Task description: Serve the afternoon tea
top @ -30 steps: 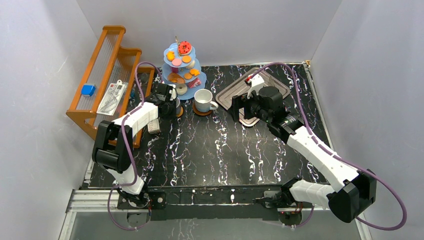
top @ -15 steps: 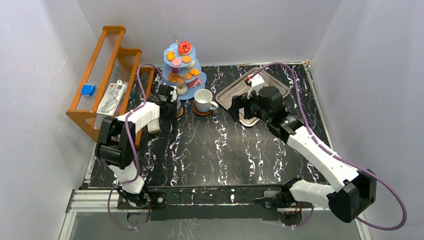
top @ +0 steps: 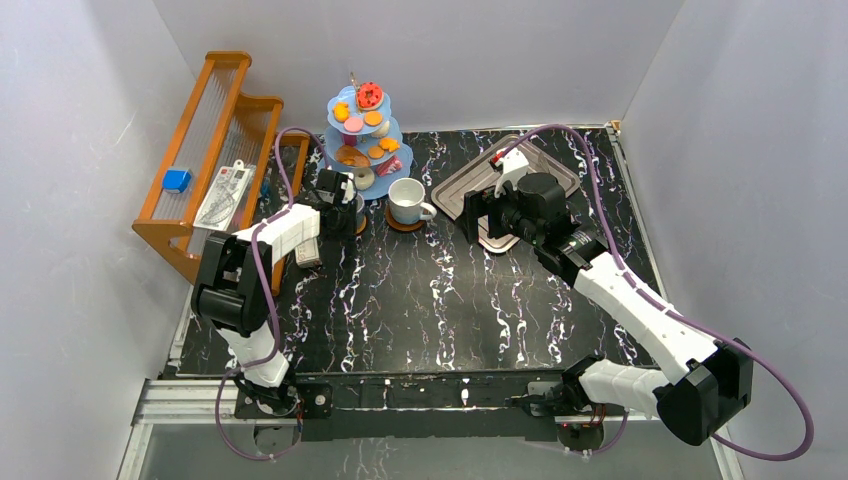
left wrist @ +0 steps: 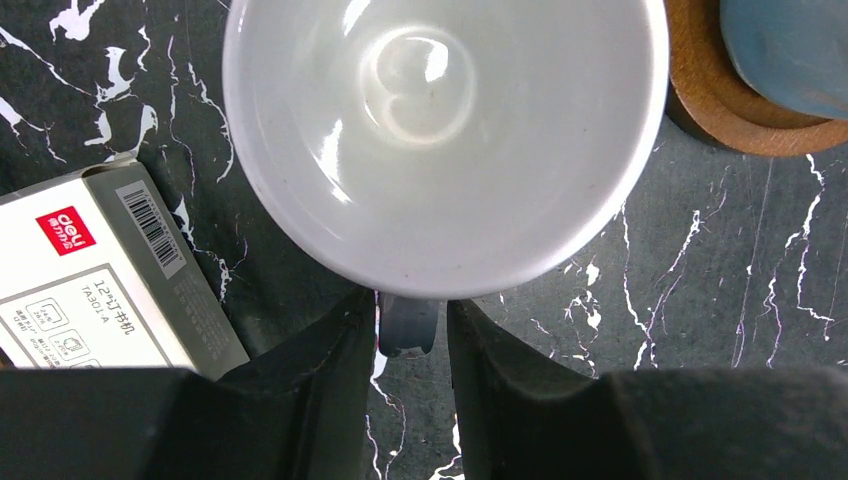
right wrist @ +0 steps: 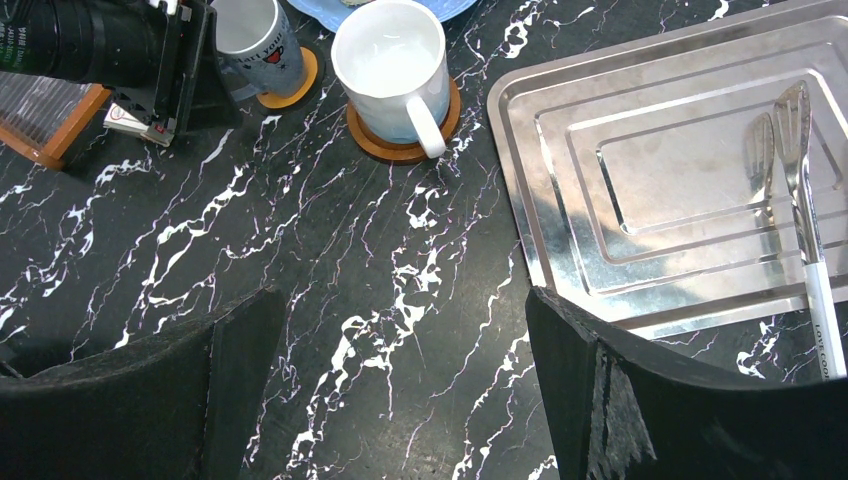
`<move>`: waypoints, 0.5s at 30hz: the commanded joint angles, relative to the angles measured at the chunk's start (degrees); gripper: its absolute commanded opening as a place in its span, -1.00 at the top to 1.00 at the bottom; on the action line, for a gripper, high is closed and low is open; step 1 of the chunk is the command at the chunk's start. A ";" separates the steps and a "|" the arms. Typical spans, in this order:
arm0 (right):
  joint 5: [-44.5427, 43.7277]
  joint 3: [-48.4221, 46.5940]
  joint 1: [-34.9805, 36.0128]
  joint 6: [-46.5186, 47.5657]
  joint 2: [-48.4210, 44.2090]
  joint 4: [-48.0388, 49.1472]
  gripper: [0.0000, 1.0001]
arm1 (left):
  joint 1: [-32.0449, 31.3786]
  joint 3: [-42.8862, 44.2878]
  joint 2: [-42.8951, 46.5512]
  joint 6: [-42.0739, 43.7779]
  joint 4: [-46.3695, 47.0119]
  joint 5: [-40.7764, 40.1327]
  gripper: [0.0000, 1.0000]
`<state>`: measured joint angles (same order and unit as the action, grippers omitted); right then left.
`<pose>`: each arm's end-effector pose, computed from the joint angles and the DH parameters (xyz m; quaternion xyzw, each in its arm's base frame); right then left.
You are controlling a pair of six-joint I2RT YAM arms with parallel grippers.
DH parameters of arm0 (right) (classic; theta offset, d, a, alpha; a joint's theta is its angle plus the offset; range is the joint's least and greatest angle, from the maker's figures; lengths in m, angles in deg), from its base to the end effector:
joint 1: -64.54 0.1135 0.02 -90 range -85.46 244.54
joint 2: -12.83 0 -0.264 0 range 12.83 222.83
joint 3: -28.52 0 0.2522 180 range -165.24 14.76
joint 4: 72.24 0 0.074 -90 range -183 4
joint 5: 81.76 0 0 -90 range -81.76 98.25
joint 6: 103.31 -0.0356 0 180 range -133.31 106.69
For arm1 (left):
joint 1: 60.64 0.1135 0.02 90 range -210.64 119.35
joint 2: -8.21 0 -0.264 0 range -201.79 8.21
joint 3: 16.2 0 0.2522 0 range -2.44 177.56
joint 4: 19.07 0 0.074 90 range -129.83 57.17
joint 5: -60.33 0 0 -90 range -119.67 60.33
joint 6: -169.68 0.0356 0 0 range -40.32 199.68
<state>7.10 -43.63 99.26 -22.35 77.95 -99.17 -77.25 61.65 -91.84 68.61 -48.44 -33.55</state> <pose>0.2160 0.1488 0.3466 -0.1763 0.7994 0.2064 0.5359 0.3530 -0.1028 0.1924 0.0345 0.9432 -0.0476 0.3270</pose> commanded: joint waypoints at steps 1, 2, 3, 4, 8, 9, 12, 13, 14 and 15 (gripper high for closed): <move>-0.48 -0.25 -0.11 0.33 -0.62 2.80 -1.00 | 0.38 1.11 0.36 0.61 -0.17 -1.35 0.37; -0.52 -0.30 -0.16 0.34 -0.65 2.80 -1.00 | 0.39 1.23 0.38 0.61 -0.18 -1.51 0.37; -0.51 -0.35 -0.10 0.34 -0.67 2.87 -1.00 | 0.42 1.33 0.38 0.60 -0.22 -1.61 0.37; -0.52 -0.32 -0.14 0.34 -0.74 2.90 -1.00 | 0.38 1.31 0.43 0.60 -0.33 -1.80 0.38; -0.50 -0.27 -0.13 0.34 -0.66 2.89 -1.00 | 0.36 1.76 0.71 0.74 -0.92 -2.40 0.41; -0.45 -0.24 -0.15 0.34 -0.64 2.93 -1.00 | 0.42 1.74 0.87 0.78 -1.07 -2.51 0.42; -0.43 0.01 -0.18 0.34 -0.57 2.97 -1.00 | 0.42 1.66 1.46 0.92 -1.34 -3.13 0.45; -0.43 -0.01 -0.10 0.34 -0.53 2.97 -1.00 | 0.36 1.58 1.58 1.00 -1.48 -3.21 0.46; -0.50 -0.12 -0.17 0.34 -0.57 2.90 -1.00 | 0.41 1.66 1.70 1.04 -1.65 -3.38 0.47; -0.60 -0.09 -0.18 0.34 -0.54 2.95 -1.00 | 0.38 1.73 1.74 1.05 -1.77 -3.53 0.48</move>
<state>7.10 -43.54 99.26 -22.35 77.95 -99.17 -77.25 61.70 -91.84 68.89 -48.95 -35.26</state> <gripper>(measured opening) 0.997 0.270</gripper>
